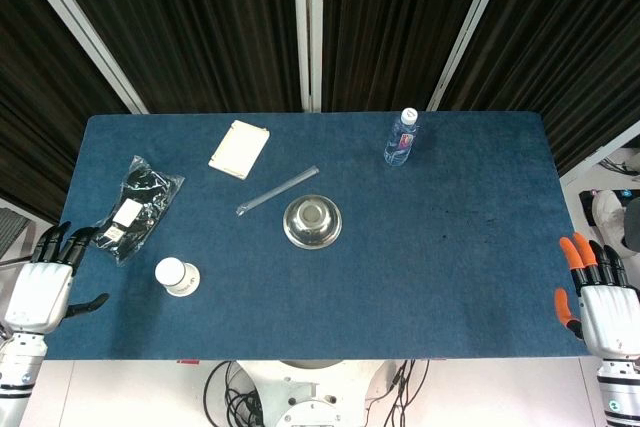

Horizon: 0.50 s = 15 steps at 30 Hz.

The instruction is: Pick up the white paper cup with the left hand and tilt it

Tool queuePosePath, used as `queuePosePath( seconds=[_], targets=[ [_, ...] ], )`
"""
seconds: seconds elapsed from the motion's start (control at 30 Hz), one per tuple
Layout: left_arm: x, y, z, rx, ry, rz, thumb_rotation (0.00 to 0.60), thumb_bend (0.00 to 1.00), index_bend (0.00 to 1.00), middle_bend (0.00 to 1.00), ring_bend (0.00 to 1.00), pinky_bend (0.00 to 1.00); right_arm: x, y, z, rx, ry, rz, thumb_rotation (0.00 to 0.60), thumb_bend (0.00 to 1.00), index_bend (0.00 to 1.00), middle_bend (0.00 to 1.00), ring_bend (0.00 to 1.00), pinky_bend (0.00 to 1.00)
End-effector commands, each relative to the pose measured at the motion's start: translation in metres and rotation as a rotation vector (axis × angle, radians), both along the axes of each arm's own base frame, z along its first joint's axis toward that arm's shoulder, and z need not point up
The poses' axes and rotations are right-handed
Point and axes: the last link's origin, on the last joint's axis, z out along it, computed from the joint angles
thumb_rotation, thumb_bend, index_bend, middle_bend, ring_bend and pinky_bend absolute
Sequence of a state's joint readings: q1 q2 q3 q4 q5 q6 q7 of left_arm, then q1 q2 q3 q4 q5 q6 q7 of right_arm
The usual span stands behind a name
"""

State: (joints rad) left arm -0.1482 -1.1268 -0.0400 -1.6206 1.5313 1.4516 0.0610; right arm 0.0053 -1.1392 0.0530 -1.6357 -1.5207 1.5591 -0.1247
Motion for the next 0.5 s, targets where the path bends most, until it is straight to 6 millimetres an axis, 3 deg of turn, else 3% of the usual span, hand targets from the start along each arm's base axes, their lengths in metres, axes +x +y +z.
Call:
queuePosePath(
  seconds=[0.03,0.5],
  targets=[
    [0.0003,0.0008,-0.0002,-0.001,0.0,-0.001,0.6,0.0,0.11,0.12,0.0,0.06,-0.0006,0.0003,-0.0005,-0.001,0.0,-0.003,0.6,0.48,0.0,0.0,0.0,0.0],
    [0.0089,0.007,-0.0018,-0.027,0.015,-0.038,0.6,0.0,0.11,0.12,0.0,0.06,-0.0003,0.0001,0.0039,-0.023,-0.004,0.005,0.6,0.48,0.0,0.0,0.0,0.0]
  ],
)
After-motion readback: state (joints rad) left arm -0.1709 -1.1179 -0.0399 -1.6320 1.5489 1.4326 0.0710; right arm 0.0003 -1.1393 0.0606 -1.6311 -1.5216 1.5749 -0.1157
